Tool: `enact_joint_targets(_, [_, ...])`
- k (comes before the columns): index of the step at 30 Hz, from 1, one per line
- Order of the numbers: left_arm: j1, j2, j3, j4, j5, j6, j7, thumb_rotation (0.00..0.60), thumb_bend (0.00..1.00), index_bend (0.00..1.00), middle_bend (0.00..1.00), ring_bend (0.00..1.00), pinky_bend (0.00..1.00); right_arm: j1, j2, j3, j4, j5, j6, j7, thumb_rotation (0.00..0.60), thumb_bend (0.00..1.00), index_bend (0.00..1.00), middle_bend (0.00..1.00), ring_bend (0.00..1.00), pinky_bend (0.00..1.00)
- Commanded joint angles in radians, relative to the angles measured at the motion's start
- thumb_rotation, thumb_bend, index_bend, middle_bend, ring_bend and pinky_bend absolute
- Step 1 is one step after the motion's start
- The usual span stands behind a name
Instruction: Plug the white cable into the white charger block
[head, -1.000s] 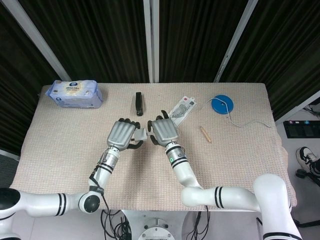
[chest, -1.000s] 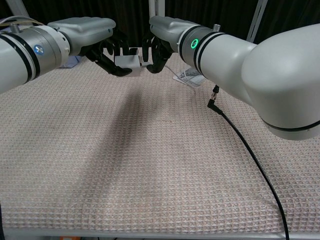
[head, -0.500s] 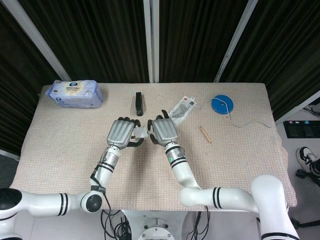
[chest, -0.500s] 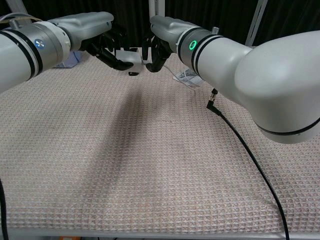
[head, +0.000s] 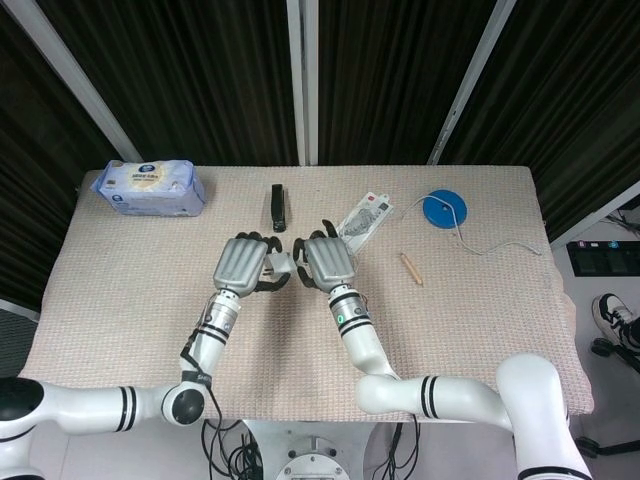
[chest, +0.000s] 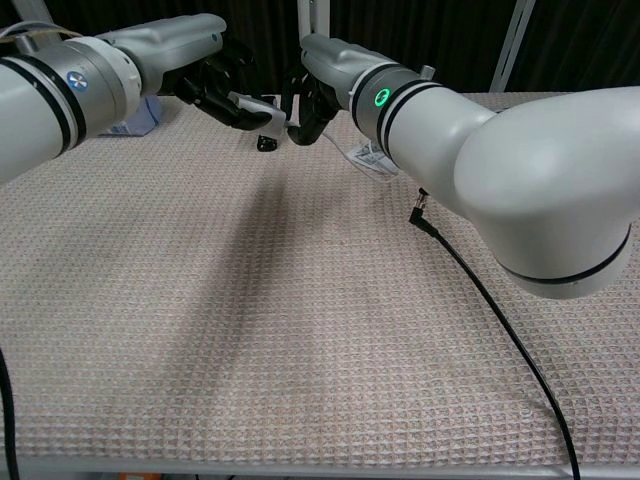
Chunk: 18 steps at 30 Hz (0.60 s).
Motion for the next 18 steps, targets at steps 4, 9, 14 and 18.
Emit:
enact_joint_targets(4, [0.003, -0.003, 0.005, 0.005, 0.019, -0.003, -0.017, 0.429, 0.38, 0.50, 0.50, 0.30, 0.33, -0.006, -0.006, 0.016, 0.008, 0.007, -0.017, 0.023, 0.600, 0.33, 0.62, 0.54, 0.26, 0.06])
enact_joint_targets(9, [0.005, -0.006, 0.004, 0.009, 0.031, -0.002, -0.029, 0.431, 0.38, 0.50, 0.50, 0.30, 0.33, -0.010, -0.004, 0.024, -0.001, 0.006, -0.028, 0.039, 0.600, 0.33, 0.62, 0.54, 0.26, 0.06])
enact_joint_targets(14, [0.008, -0.010, 0.002, 0.016, 0.041, 0.002, -0.041, 0.431, 0.37, 0.50, 0.50, 0.30, 0.33, -0.013, -0.004, 0.032, -0.008, 0.007, -0.029, 0.051, 0.600, 0.33, 0.62, 0.54, 0.26, 0.06])
enact_joint_targets(18, [0.011, -0.013, 0.002, 0.020, 0.053, 0.004, -0.051, 0.432, 0.37, 0.50, 0.50, 0.30, 0.33, -0.015, -0.006, 0.038, -0.007, -0.001, -0.030, 0.068, 0.600, 0.33, 0.62, 0.54, 0.26, 0.06])
